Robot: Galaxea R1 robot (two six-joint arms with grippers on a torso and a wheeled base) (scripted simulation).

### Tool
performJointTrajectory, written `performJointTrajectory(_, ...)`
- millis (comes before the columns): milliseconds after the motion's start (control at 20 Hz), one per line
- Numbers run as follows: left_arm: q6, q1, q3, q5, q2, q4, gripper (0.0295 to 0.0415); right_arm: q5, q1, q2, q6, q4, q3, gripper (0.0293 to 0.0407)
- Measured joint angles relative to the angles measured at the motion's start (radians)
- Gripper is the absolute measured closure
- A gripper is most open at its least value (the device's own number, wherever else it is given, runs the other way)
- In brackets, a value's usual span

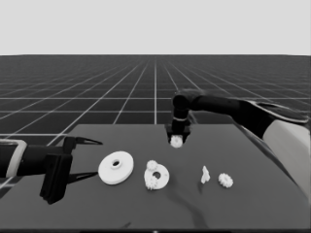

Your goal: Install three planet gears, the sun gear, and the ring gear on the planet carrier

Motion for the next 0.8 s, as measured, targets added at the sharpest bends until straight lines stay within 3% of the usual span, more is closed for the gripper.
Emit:
performJointTrajectory(150,0.000,0.000,0.000,0.000,0.000,0.000,0.0326,0.004,0.004,0.025,0.176,0.006,0.164,0.0387)
performJointTrajectory(450,0.000,0.000,0.000,0.000,0.000,0.000,0.0326,0.006,0.007,0.035,0.216,0.008,0.192,0.0388)
performJointTrajectory(500,0.000,0.000,0.000,0.000,0.000,0.000,0.0326,0.036,-0.118,0.033,0.221,-0.143,0.199,0.0388)
performJointTrajectory(550,0.000,0.000,0.000,0.000,0.000,0.000,0.0326,0.056,-0.229,0.040,0.204,-0.233,0.171,0.0387)
performJointTrajectory(600,0.000,0.000,0.000,0.000,0.000,0.000,0.0326,0.073,-0.290,0.050,0.181,-0.283,0.133,0.0387)
performJointTrajectory(800,0.000,0.000,0.000,0.000,0.000,0.000,0.0326,0.103,-0.354,0.069,0.141,-0.338,0.066,0.0388)
